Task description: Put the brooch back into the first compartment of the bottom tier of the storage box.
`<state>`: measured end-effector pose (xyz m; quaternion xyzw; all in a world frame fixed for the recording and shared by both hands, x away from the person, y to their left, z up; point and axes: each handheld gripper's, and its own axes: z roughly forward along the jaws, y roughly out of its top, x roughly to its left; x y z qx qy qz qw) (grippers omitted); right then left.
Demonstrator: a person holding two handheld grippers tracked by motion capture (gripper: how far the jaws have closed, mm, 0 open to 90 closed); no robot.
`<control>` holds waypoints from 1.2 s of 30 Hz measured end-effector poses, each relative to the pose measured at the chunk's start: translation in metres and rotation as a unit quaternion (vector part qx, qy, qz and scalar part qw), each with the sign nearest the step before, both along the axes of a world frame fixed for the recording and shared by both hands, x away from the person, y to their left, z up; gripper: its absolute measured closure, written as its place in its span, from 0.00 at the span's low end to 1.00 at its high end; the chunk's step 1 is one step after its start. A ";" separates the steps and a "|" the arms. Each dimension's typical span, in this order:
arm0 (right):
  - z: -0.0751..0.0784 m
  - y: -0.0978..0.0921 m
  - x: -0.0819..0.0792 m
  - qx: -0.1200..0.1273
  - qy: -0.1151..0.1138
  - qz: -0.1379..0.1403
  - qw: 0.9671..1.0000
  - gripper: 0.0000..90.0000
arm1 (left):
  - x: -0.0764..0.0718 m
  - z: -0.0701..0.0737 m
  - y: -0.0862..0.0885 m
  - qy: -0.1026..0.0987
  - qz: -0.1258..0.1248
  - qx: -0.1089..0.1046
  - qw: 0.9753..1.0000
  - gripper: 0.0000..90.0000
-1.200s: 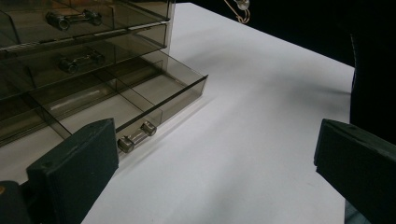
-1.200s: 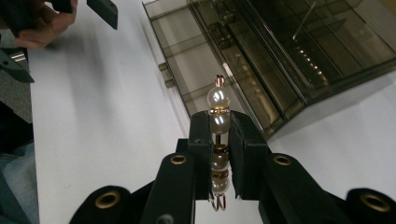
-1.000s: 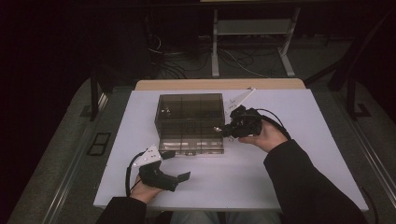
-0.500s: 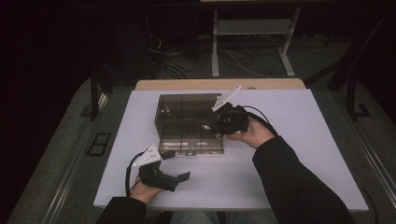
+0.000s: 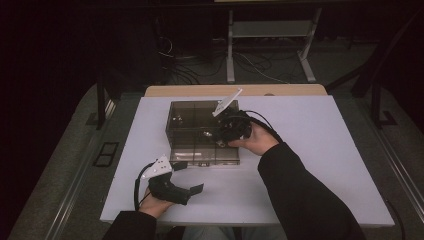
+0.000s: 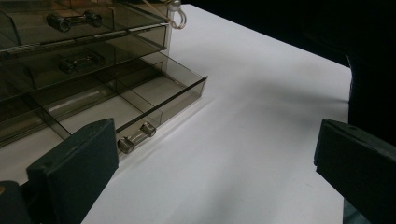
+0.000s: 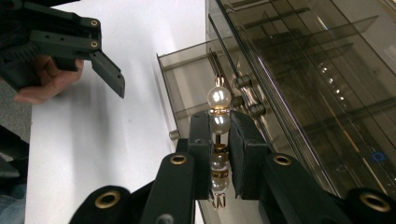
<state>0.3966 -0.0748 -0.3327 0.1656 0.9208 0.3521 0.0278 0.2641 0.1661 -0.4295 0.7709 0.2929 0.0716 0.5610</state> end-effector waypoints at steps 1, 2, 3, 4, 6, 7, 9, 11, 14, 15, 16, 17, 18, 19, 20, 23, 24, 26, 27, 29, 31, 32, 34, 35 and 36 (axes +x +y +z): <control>0.000 0.000 0.000 0.000 0.000 0.000 1.000 0.88 | 0.000 0.000 0.000 0.000 0.000 0.000 1.000 0.00; -0.001 0.004 0.001 0.002 0.003 0.001 1.000 0.88 | 0.000 0.000 0.000 0.000 0.000 0.000 1.000 0.00; -0.001 0.004 0.001 0.002 0.003 0.001 1.000 0.88 | 0.000 0.000 0.000 0.000 0.000 -0.001 1.000 0.00; -0.002 0.008 0.002 0.003 0.002 0.003 1.000 0.88 | 0.000 0.000 0.000 0.000 0.001 -0.001 1.000 0.00; -0.003 0.010 0.002 0.003 0.003 0.003 1.000 0.88 | 0.000 0.000 0.000 0.000 0.001 -0.002 1.000 0.00; -0.004 0.012 0.003 0.003 0.003 0.005 1.000 0.88 | 0.000 0.000 0.000 0.000 0.001 -0.002 1.000 0.00; -0.008 0.019 0.003 0.004 0.004 0.008 1.000 0.88 | 0.000 0.000 0.000 0.000 0.001 -0.003 1.000 0.00; -0.009 0.021 0.003 0.003 0.005 0.008 1.000 0.88 | 0.000 0.000 0.000 0.001 0.002 -0.003 1.000 0.00; -0.012 0.027 0.004 0.005 0.008 0.011 1.000 0.88 | 0.000 0.000 0.000 0.000 0.001 -0.004 1.000 0.00; -0.013 0.029 0.004 0.006 0.009 0.011 1.000 0.88 | 0.000 0.000 0.000 0.000 0.002 -0.005 1.000 0.00; -0.016 0.032 0.005 0.007 0.010 0.011 1.000 0.88 | 0.000 0.000 0.000 0.001 0.002 -0.004 1.000 0.00; -0.017 0.035 0.005 0.005 0.012 0.011 1.000 0.88 | 0.000 0.000 0.000 0.001 0.002 -0.004 1.000 0.00; -0.017 0.035 0.005 0.005 0.012 0.011 1.000 0.88 | 0.000 0.000 0.000 0.001 0.002 -0.005 1.000 0.00; -0.018 0.036 0.005 0.007 0.013 0.011 1.000 0.88 | 0.000 0.000 0.001 0.000 0.002 -0.005 1.000 0.00; -0.020 0.039 0.006 0.008 0.013 0.011 1.000 0.88 | 0.000 0.000 0.001 -0.001 0.002 -0.005 1.000 0.00; -0.022 0.044 0.006 0.011 0.015 0.013 1.000 0.88 | 0.000 0.000 0.001 -0.001 0.002 -0.005 1.000 0.00; -0.023 0.046 0.006 0.011 0.016 0.012 1.000 0.88 | 0.000 0.000 0.001 -0.001 0.002 -0.005 1.000 0.00; -0.025 0.049 0.007 0.013 0.016 0.012 1.000 0.88 | 0.000 0.000 0.001 -0.001 0.001 -0.004 1.000 0.00; -0.025 0.051 0.007 0.012 0.016 0.011 1.000 0.88 | 0.000 0.000 0.001 -0.001 0.001 -0.005 1.000 0.00; -0.027 0.054 0.007 0.013 0.018 0.009 1.000 0.88 | 0.000 0.000 0.001 -0.001 0.001 -0.005 1.000 0.00; -0.029 0.057 0.008 0.013 0.020 0.008 1.000 0.88 | 0.000 0.000 0.001 -0.001 0.001 -0.005 1.000 0.00; -0.031 0.059 0.008 0.012 0.022 0.007 1.000 0.88 | 0.000 0.000 0.001 -0.001 0.001 -0.005 1.000 0.00; -0.032 0.062 0.009 0.012 0.022 0.007 1.000 0.88 | 0.000 0.000 0.001 -0.001 0.002 -0.008 1.000 0.00; -0.034 0.064 0.009 0.012 0.021 0.006 1.000 0.88 | 0.000 0.000 0.001 0.000 0.002 -0.008 1.000 0.00; -0.035 0.066 0.009 0.012 0.024 0.005 1.000 0.88 | 0.000 0.000 0.001 -0.001 0.001 -0.008 1.000 0.00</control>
